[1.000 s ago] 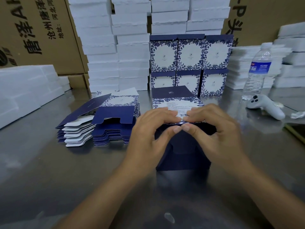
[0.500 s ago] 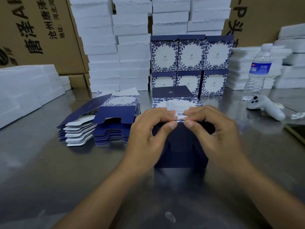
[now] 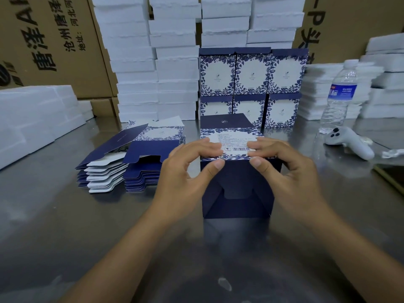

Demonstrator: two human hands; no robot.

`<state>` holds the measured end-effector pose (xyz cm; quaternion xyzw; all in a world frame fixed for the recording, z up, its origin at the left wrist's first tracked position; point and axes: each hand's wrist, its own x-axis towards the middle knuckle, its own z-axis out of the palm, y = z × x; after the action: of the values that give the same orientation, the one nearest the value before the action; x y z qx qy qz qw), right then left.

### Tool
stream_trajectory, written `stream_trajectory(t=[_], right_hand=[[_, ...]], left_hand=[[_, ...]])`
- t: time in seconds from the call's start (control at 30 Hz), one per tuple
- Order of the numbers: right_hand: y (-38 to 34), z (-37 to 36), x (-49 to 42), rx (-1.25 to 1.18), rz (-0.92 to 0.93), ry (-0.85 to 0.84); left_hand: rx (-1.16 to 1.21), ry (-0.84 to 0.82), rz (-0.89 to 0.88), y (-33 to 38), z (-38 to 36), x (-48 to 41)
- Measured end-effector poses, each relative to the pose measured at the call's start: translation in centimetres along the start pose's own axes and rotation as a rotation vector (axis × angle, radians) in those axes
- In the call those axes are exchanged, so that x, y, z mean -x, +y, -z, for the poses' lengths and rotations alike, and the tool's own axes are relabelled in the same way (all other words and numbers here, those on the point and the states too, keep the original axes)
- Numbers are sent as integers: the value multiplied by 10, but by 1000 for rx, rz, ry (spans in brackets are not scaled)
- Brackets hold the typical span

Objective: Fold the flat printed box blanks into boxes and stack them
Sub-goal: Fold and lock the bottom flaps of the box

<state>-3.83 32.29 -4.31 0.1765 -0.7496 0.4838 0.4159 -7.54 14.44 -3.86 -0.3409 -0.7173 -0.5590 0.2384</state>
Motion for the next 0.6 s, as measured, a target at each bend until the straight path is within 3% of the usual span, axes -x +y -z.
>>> stream_trajectory(t=[0.2, 0.33, 0.6], right_hand=[[4, 0, 1, 6, 19, 9], [10, 5, 2, 140, 88, 16], [15, 6, 3, 138, 30, 66]], left_hand=[[3, 5, -1, 0, -1, -1], [16, -29, 2, -2, 0, -1], [51, -131, 40, -6, 8, -5]])
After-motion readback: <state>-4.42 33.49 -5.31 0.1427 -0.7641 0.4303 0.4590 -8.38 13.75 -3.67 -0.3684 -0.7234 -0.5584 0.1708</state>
